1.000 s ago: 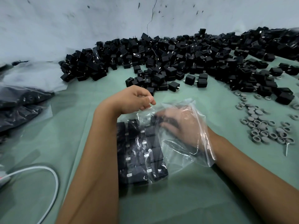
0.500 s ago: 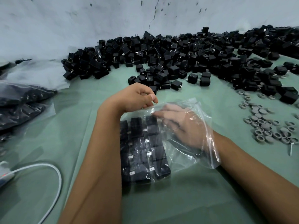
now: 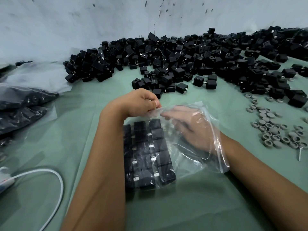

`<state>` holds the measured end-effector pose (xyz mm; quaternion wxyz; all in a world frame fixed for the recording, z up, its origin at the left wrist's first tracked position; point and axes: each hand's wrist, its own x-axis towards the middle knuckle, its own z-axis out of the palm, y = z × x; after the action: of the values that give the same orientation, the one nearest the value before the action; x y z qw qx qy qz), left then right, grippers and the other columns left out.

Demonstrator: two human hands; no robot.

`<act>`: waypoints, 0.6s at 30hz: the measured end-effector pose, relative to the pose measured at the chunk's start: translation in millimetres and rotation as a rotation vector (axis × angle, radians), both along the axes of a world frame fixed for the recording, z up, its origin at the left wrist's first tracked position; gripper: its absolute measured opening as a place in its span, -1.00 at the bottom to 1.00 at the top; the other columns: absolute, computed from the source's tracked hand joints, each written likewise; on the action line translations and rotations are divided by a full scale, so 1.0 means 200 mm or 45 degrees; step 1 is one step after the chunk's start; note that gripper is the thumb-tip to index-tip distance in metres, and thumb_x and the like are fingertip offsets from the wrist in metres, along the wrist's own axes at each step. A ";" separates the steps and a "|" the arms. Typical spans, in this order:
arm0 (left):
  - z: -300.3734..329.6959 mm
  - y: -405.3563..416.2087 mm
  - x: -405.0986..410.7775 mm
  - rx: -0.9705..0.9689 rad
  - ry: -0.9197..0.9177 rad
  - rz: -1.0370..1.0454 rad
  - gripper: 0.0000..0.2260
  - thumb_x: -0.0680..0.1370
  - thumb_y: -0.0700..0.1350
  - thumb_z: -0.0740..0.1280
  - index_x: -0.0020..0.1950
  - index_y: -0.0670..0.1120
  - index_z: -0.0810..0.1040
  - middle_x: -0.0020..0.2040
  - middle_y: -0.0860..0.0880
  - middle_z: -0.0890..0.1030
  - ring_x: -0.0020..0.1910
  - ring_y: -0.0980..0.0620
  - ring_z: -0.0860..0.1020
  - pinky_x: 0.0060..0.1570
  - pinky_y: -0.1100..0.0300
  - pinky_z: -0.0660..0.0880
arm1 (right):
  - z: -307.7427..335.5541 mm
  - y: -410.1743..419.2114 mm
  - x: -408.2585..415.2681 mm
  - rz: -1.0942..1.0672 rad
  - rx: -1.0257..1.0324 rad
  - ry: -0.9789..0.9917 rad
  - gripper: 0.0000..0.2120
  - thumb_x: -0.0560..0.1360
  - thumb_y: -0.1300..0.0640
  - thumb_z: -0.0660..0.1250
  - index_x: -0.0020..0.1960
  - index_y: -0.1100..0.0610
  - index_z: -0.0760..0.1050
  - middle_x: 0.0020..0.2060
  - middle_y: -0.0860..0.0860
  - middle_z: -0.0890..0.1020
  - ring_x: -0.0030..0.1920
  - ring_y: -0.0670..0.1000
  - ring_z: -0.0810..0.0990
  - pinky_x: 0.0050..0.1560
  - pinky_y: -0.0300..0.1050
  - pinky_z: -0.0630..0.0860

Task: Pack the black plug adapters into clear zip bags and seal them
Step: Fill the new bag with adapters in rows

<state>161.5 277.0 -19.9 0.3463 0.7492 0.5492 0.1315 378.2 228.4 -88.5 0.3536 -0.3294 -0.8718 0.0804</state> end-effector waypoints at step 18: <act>-0.04 0.01 0.00 0.005 0.022 0.010 -0.91 0.57 -0.20 0.45 -0.07 -0.01 0.69 -0.35 0.11 0.68 -0.29 0.17 0.66 -0.06 0.14 0.54 | 0.18 0.13 0.34 -0.860 -0.306 0.469 -0.63 0.48 0.43 0.22 -0.15 0.05 0.70 -0.29 -0.05 0.68 -0.44 -0.25 0.54 -0.43 -0.40 0.38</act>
<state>161.2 278.1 -27.5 0.3395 0.7487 0.5549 0.1272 445.6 255.0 -52.4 0.4693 -0.6164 -0.6210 0.1189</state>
